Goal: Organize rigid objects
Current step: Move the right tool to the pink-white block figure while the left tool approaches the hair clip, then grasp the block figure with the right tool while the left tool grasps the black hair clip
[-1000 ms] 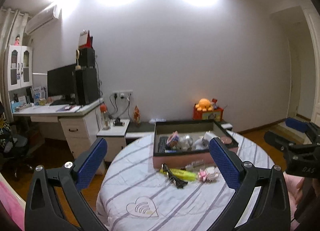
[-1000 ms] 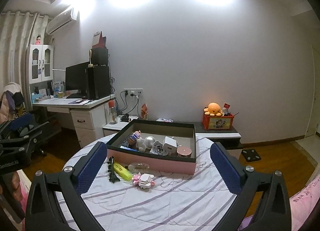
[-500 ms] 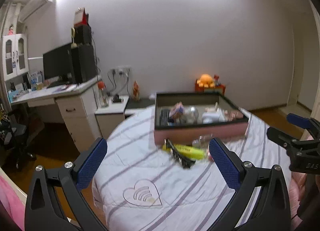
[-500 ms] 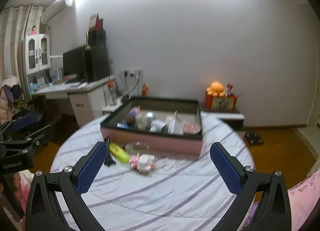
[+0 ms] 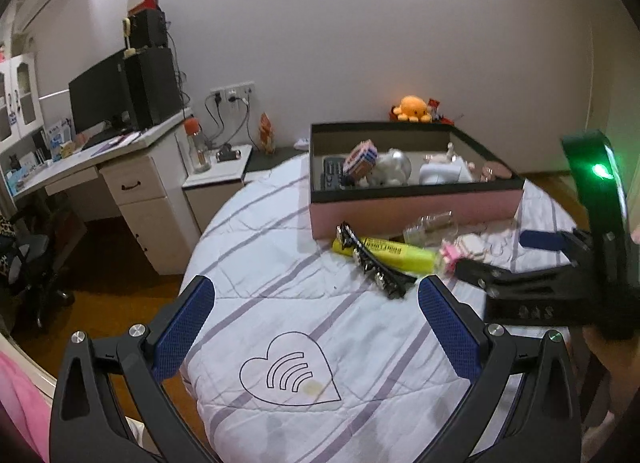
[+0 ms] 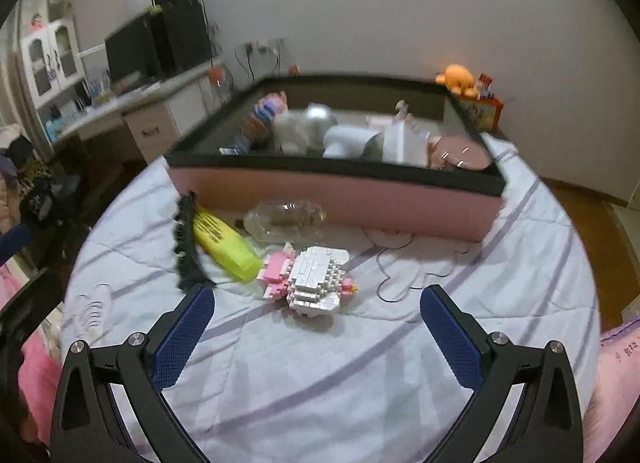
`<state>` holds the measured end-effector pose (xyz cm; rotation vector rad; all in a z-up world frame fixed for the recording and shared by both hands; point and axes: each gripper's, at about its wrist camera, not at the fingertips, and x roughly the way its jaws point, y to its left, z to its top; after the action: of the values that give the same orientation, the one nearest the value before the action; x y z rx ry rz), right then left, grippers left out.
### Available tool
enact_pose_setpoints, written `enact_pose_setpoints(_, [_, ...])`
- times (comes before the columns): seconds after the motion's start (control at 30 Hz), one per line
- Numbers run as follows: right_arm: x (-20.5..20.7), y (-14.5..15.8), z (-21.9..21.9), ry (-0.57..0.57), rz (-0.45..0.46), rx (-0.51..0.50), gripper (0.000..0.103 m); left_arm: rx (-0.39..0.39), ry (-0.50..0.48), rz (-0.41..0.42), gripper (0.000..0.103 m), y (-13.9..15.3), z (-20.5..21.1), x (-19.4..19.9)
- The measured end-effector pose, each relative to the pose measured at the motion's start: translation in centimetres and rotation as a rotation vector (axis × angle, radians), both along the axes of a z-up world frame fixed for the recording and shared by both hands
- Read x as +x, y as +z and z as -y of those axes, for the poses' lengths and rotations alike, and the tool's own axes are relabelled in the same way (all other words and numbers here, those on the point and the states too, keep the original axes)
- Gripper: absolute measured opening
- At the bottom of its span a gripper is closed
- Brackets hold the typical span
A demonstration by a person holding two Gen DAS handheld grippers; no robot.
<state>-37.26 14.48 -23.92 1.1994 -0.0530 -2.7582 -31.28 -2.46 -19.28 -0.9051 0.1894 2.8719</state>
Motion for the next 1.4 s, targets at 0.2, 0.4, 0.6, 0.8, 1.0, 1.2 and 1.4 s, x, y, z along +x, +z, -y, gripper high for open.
enact_pose_setpoints(0.2, [-2.3,-1.5,-0.1,-0.013,0.068,0.014,0.092,-0.015,-0.01,0.035,0.103,-0.8,-0.2,-1.1])
enact_pose_setpoints(0.4, [-3.2,-2.3,-0.7,0.005,0.113,0.031,0.077,-0.002,-0.002,0.081,0.103,-1.4,-1.2,-2.8])
enact_pose_setpoints(0.6, [-2.7,-2.2,-2.0,0.032,0.11,0.049,0.06,0.019,-0.002,0.122,0.103,-1.8,-2.9,-4.4])
enact_pose_setpoints(0.8, [-1.1,-2.1,-4.3,0.033,0.109,0.034,0.06,0.007,0.046,0.222,0.103,-3.5,-4.4,-7.3])
enact_pose_setpoints(1.0, [-1.0,-2.1,-5.4,0.049,0.107,-0.022,0.06,-0.013,0.087,0.303,0.101,-5.3,-4.1,-9.1])
enact_pose_setpoints(1.2, [-1.5,-2.1,-5.0,0.054,0.104,-0.036,0.06,-0.004,0.184,0.307,0.1,-5.3,-1.2,-9.4])
enact_pose_setpoints(1.4, [-1.8,-2.1,-4.8,0.05,0.105,-0.024,0.06,0.041,0.163,0.346,0.096,-5.8,-1.8,-10.4])
